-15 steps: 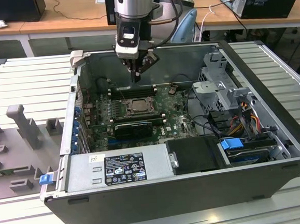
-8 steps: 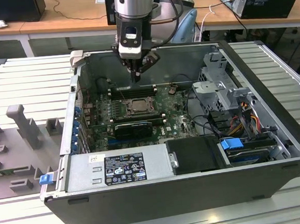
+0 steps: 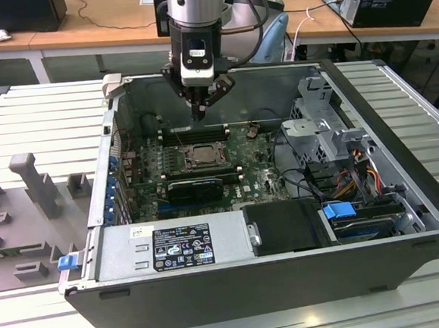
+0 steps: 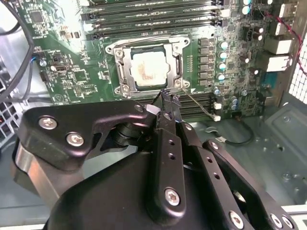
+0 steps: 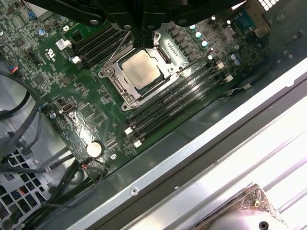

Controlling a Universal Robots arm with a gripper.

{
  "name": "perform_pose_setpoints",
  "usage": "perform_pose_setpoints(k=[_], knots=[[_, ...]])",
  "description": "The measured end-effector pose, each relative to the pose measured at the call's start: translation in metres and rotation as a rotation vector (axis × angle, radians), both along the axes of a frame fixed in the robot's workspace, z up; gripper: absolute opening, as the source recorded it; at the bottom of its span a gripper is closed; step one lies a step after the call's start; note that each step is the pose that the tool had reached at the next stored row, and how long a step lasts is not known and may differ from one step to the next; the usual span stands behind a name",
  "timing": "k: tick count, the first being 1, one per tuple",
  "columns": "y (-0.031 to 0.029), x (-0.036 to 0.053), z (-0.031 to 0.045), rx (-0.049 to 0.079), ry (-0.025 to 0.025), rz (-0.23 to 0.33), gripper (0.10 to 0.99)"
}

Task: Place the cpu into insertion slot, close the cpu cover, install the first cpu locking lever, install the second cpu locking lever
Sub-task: 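Install the first cpu locking lever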

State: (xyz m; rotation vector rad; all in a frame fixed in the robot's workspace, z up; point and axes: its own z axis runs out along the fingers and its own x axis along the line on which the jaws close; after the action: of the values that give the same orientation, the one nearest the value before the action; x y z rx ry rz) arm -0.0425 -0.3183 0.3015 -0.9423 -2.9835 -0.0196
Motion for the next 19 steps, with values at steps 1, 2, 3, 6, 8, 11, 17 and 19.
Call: perform_pose_setpoints(k=[1, 2, 3, 6, 8, 11, 17, 19], knots=[[0.0000, 0.0000, 0.0000, 0.000, 0.0000, 0.008, 0.106], [0.0000, 0.0000, 0.0000, 0.000, 0.0000, 0.021, 0.106], [0.0000, 0.0000, 0.0000, 0.000, 0.0000, 0.028, 0.106], [0.0000, 0.0000, 0.0000, 0.000, 0.0000, 0.058, 0.106], [0.0000, 0.0000, 0.0000, 0.000, 0.0000, 0.073, 0.106], [0.0000, 0.0000, 0.0000, 0.000, -0.0001, 0.106, 0.106], [0.0000, 0.0000, 0.0000, 0.000, -0.0001, 0.162, 0.106], [-0.0001, 0.0000, 0.0000, 0.000, -0.0001, 0.186, 0.106]])
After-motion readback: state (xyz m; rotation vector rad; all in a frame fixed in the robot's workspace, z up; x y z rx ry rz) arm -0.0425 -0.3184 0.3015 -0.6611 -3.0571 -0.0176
